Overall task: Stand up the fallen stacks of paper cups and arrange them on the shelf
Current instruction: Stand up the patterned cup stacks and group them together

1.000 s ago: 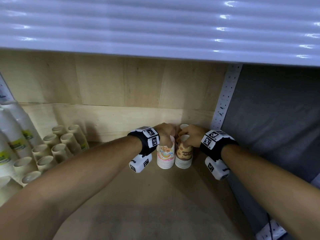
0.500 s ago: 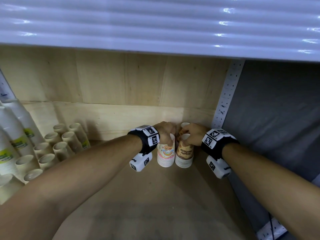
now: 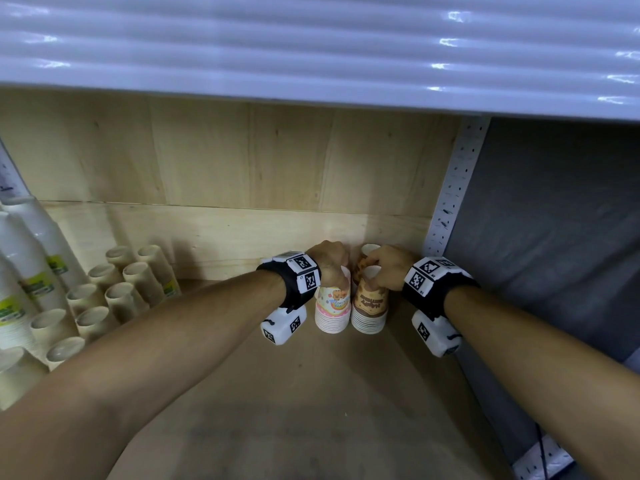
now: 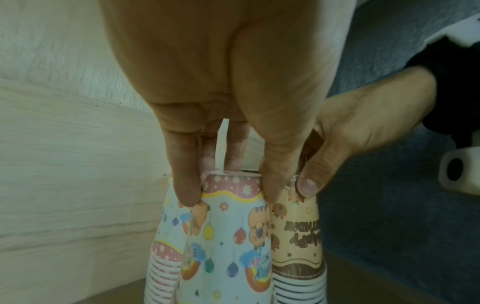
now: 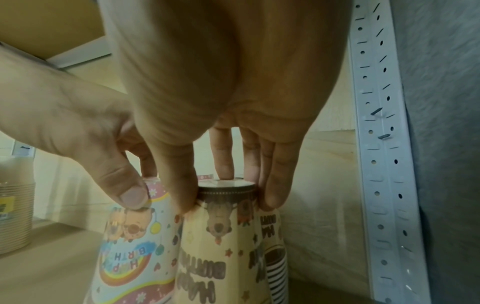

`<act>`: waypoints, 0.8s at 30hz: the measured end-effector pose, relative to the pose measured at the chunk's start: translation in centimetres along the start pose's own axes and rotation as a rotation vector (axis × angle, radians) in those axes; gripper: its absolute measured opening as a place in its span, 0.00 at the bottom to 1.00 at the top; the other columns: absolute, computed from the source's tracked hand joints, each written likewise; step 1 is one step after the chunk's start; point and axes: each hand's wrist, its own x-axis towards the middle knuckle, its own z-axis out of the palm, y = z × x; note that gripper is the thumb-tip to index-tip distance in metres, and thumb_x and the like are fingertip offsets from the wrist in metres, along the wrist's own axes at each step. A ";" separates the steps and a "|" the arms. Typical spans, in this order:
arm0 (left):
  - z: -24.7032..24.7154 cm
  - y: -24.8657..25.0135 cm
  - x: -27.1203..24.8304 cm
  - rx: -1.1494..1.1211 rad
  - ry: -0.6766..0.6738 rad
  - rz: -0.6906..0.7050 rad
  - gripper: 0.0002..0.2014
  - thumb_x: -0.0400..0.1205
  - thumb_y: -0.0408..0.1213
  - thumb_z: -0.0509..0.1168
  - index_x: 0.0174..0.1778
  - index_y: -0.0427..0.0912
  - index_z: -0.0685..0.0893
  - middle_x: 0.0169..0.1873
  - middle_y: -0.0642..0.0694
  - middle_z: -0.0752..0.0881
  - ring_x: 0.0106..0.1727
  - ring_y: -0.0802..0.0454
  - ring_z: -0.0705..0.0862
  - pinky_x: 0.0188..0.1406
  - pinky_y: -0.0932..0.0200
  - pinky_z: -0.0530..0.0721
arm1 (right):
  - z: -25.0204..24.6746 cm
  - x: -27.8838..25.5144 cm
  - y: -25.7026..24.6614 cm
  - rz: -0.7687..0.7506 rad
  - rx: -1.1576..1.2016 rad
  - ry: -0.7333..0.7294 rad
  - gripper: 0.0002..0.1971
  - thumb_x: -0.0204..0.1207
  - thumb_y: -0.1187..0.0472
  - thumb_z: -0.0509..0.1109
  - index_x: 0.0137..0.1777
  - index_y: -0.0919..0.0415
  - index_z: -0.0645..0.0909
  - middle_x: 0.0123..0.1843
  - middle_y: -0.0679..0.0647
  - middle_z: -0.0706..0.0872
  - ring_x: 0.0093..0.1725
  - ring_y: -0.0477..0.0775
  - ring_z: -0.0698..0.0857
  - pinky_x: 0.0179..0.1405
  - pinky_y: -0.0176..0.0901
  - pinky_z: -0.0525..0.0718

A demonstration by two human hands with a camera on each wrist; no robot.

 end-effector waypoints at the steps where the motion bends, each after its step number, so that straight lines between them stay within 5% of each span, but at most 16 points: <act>1: 0.0 0.0 0.0 0.002 0.001 0.002 0.24 0.75 0.44 0.76 0.65 0.39 0.82 0.58 0.43 0.84 0.56 0.44 0.84 0.44 0.56 0.83 | 0.0 0.0 0.0 -0.008 -0.009 0.000 0.15 0.67 0.62 0.78 0.54 0.61 0.86 0.53 0.55 0.85 0.48 0.55 0.84 0.49 0.50 0.87; 8: -0.1 0.0 -0.1 -0.002 -0.016 -0.003 0.23 0.75 0.43 0.76 0.64 0.39 0.83 0.56 0.42 0.85 0.54 0.44 0.85 0.41 0.57 0.81 | 0.3 0.4 0.0 -0.027 -0.029 -0.004 0.12 0.71 0.63 0.76 0.55 0.62 0.88 0.54 0.52 0.84 0.49 0.52 0.81 0.42 0.40 0.79; 18: -0.2 -0.1 -0.4 -0.013 -0.021 0.016 0.24 0.75 0.42 0.76 0.66 0.42 0.82 0.59 0.43 0.84 0.57 0.43 0.83 0.45 0.56 0.82 | 0.5 0.5 0.2 -0.016 -0.007 -0.009 0.11 0.70 0.62 0.76 0.53 0.58 0.86 0.52 0.49 0.84 0.52 0.54 0.84 0.49 0.47 0.86; 21: -0.5 -0.3 -0.8 -0.044 -0.008 0.047 0.25 0.73 0.43 0.77 0.66 0.45 0.80 0.61 0.44 0.84 0.59 0.43 0.84 0.47 0.57 0.81 | 0.0 0.3 -0.1 -0.024 0.008 -0.003 0.10 0.67 0.60 0.77 0.49 0.54 0.86 0.50 0.49 0.86 0.51 0.55 0.85 0.42 0.43 0.84; 24: -1.5 -0.9 -1.6 -0.029 -0.010 0.042 0.29 0.74 0.46 0.77 0.70 0.47 0.77 0.65 0.46 0.82 0.62 0.44 0.82 0.52 0.56 0.81 | -0.9 0.6 -1.1 -0.009 -0.069 0.068 0.15 0.74 0.59 0.74 0.61 0.57 0.85 0.59 0.54 0.86 0.60 0.58 0.84 0.52 0.43 0.80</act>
